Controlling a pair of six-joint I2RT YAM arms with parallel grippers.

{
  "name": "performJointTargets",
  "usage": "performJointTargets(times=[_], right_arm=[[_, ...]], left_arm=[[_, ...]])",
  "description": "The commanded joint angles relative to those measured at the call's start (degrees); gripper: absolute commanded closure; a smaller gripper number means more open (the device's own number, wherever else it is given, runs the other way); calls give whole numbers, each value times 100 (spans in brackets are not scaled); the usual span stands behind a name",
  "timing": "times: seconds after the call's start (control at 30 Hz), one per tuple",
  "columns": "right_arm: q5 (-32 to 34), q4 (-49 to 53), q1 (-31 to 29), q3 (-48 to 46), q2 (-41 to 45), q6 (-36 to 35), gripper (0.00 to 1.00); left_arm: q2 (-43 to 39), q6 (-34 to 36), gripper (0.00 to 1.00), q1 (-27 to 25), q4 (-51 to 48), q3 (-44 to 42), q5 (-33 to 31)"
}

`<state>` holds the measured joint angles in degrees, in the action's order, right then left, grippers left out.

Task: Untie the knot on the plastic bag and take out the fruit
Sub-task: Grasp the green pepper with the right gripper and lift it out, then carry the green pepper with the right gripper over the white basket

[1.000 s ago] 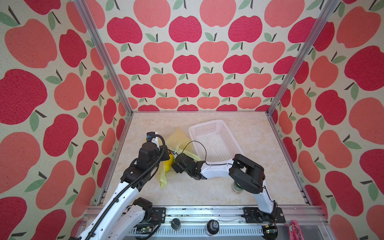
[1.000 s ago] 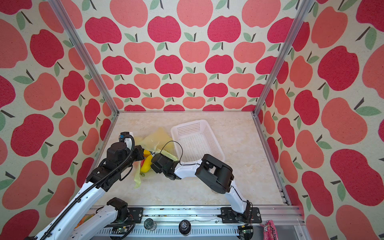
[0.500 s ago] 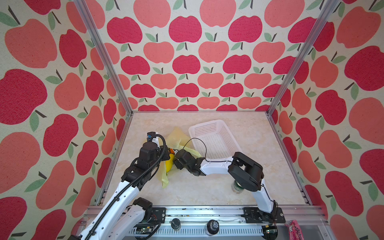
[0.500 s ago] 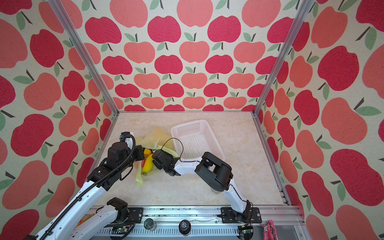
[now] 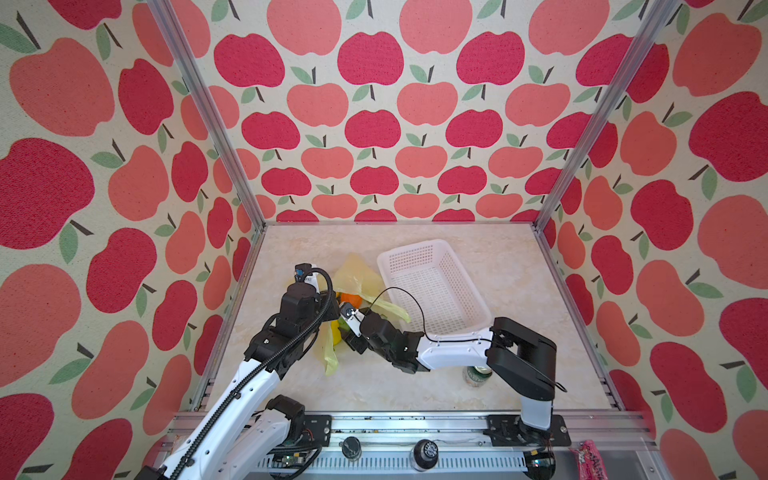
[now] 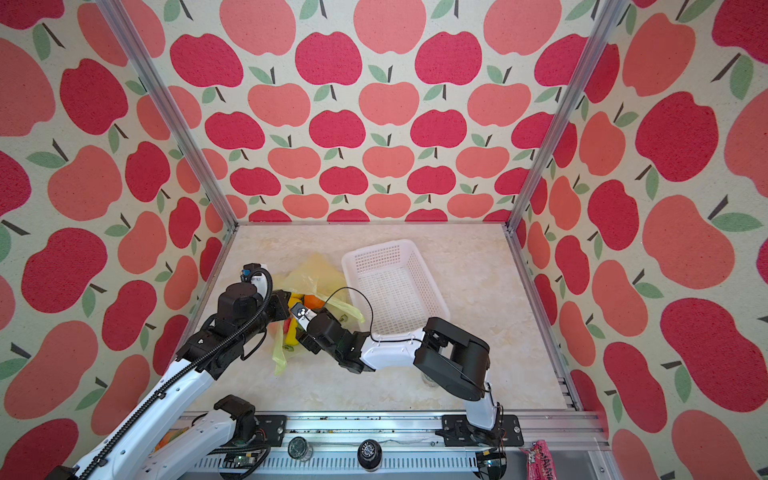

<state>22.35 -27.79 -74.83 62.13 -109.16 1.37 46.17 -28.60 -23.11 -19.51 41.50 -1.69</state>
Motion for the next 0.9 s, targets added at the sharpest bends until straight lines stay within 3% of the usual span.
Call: performJointTargets(times=[0.0, 0.3, 0.47, 0.6, 0.7, 0.87], right_arm=[[-5, -611, -140, -338, 332, -438, 57], [-501, -1553, -211, -1455, 1589, -775, 61], [-145, -1757, -199, -1780, 2458, -1281, 63], [604, -1695, -73, -1912, 3180, -1981, 65], [839, -1156, 425, -2038, 3685, -1855, 65], [268, 106, 1957, -2221, 4144, -481, 70]], left_arm=[[-6, 61, 100, 35, -78, 100, -85], [146, -8, 100, 210, -186, 131, -86], [137, -24, 100, 305, -191, 106, -76], [215, -43, 100, 403, -170, 87, 40], [273, -51, 100, 429, -133, 87, 156], [260, 3, 100, 439, -139, 87, 44]])
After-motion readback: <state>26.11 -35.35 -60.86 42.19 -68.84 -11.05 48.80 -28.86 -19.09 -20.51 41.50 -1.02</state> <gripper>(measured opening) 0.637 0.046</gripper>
